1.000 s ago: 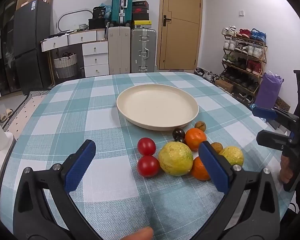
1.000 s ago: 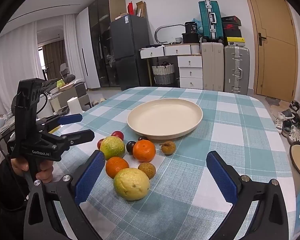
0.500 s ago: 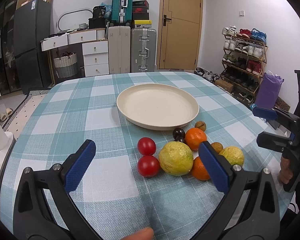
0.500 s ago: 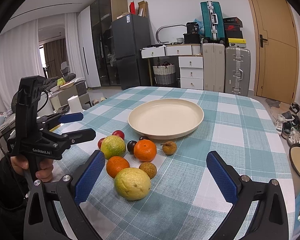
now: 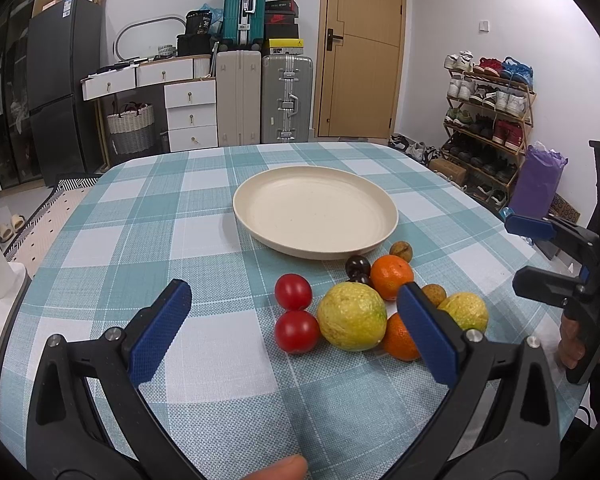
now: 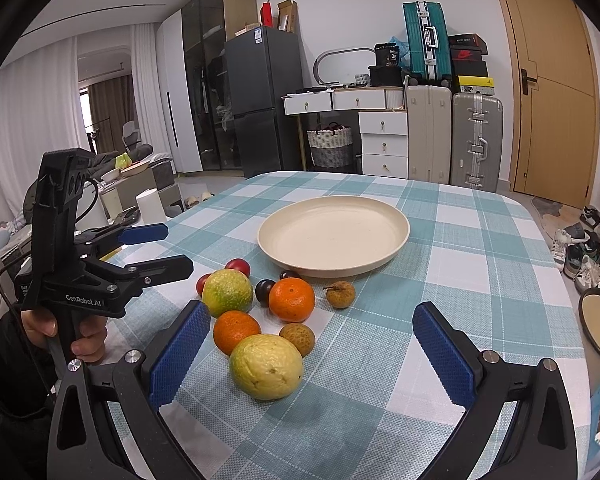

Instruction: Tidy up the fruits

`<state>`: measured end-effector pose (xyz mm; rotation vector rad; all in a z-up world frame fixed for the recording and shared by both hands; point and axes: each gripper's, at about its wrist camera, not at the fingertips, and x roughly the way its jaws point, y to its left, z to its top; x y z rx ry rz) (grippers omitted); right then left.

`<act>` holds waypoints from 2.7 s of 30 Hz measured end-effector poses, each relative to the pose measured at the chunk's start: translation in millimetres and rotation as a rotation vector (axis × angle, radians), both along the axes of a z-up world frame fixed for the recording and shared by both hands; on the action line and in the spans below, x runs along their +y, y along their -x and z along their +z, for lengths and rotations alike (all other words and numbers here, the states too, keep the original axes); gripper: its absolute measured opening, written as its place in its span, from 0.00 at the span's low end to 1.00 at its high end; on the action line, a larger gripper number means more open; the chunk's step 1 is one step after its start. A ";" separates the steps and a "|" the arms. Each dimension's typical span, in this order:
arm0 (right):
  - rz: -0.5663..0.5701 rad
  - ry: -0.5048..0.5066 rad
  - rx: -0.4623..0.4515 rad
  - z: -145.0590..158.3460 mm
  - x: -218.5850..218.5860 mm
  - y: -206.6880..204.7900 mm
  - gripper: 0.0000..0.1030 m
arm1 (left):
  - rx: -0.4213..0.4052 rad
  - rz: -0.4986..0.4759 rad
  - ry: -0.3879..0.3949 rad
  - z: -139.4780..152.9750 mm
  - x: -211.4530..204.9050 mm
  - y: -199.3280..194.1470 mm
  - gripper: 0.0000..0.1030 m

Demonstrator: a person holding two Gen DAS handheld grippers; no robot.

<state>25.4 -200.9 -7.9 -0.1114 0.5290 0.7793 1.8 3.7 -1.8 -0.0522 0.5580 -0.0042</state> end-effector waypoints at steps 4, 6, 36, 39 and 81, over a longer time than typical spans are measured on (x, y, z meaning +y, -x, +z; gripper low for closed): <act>0.000 0.001 -0.001 0.0 0.3 0.0 1.00 | 0.001 0.000 0.000 -0.1 0.2 -0.2 0.99; -0.001 0.002 -0.001 0.0 0.3 0.0 1.00 | 0.001 0.000 0.001 0.0 0.1 0.0 0.99; 0.000 0.004 -0.002 -0.2 1.0 1.7 1.00 | 0.004 0.000 0.004 0.2 0.1 -0.2 0.99; -0.001 0.007 -0.002 -0.2 1.6 2.9 1.00 | 0.004 0.000 0.004 0.1 0.1 -0.2 0.99; 0.064 0.065 0.196 -19.3 13.7 -7.3 1.00 | 0.060 0.002 -0.007 -11.2 -2.5 0.7 0.99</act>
